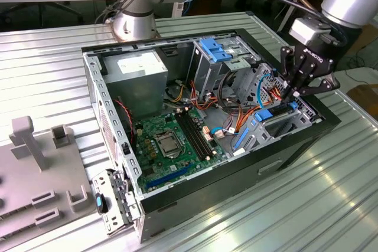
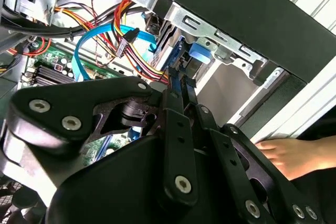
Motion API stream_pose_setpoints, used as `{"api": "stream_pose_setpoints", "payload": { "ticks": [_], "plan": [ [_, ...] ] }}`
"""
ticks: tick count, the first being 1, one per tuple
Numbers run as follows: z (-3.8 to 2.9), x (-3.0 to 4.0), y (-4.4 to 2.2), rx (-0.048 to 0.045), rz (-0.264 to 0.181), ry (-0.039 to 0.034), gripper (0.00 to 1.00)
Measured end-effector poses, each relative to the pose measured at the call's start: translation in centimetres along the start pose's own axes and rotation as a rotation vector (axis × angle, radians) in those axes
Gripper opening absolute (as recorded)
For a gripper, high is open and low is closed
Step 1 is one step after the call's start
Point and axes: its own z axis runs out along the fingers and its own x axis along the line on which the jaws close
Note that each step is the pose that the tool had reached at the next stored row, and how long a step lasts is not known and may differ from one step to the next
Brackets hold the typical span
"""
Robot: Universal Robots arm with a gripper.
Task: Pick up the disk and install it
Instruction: 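Insert the first disk wire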
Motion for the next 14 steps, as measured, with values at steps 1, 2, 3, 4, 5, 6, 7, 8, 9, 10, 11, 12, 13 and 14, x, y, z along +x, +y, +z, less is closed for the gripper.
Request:
{"api": "stream_pose_setpoints", "payload": {
  "ticks": [1,2,3,4,5,6,7,8,9,10,11,12,13,14],
  "plan": [
    [0.01,0.04,0.0,-0.0002,0.002,-0.0006,0.17],
    [0.02,0.08,-0.01,-0.0005,0.006,-0.0022,0.17],
    [0.04,0.08,-0.05,-0.0009,0.013,-0.0037,0.17],
    [0.09,0.08,-0.11,-0.0014,0.021,-0.0041,0.17],
    [0.11,0.08,-0.12,-0.0017,0.025,-0.0041,0.17],
    [0.17,0.08,-0.13,-0.0018,0.025,-0.0047,0.17],
    [0.21,0.08,-0.13,-0.0018,0.025,-0.0054,0.17],
    [0.25,0.07,-0.14,-0.0012,0.025,-0.0062,0.17],
    [0.29,0.07,-0.15,0.0012,0.025,-0.0068,0.17],
    [0.34,0.07,-0.12,0.0079,0.025,-0.0094,0.17],
    [0.39,0.07,-0.03,0.016,0.024,-0.0133,0.17],
    [0.4,0.07,0.05,0.0192,0.022,-0.0154,0.17],
    [0.41,0.07,0.13,0.0209,0.02,-0.0168,0.17],
    [0.47,0.11,0.34,0.0219,0.009,-0.021,0.17]
  ]
}}
